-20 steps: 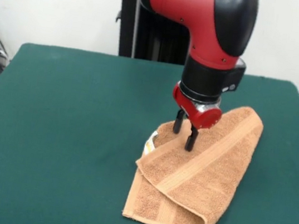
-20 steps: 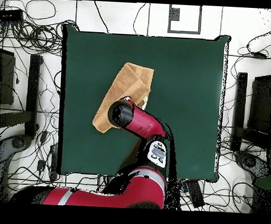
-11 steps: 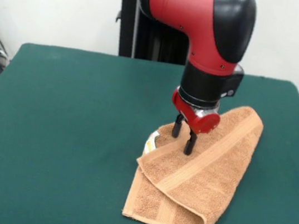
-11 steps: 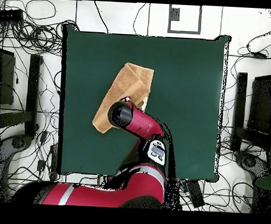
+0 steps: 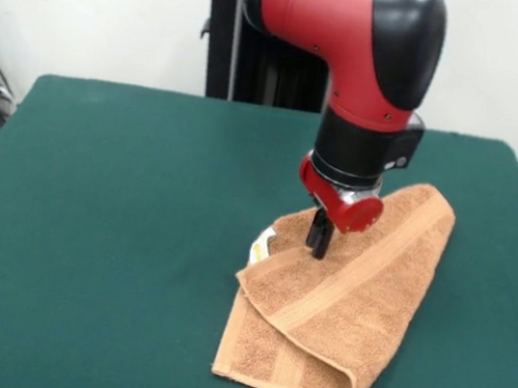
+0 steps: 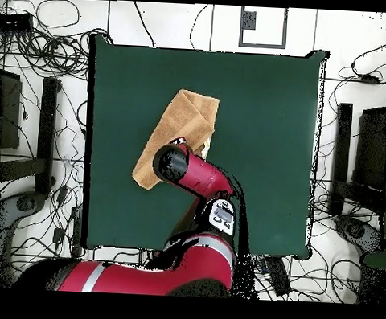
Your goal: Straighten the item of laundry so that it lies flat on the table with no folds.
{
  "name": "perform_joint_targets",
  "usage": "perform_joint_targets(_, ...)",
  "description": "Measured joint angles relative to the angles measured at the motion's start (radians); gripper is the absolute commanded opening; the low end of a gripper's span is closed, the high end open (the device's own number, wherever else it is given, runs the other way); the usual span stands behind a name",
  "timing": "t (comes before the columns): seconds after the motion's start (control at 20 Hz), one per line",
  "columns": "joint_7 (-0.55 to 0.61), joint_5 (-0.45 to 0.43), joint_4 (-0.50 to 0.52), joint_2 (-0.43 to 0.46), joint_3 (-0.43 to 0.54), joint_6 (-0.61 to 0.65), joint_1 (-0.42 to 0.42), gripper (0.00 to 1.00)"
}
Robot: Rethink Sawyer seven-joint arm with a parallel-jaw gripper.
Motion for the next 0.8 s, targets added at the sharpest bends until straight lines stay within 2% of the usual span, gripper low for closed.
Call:
perform_joint_targets(0.45,0.000,0.000,0.001,-0.007,-0.006,0.007,0.011,0.00)
perform_joint_targets(0.8,0.000,0.008,0.002,-0.082,0.034,0.029,0.002,0.00)
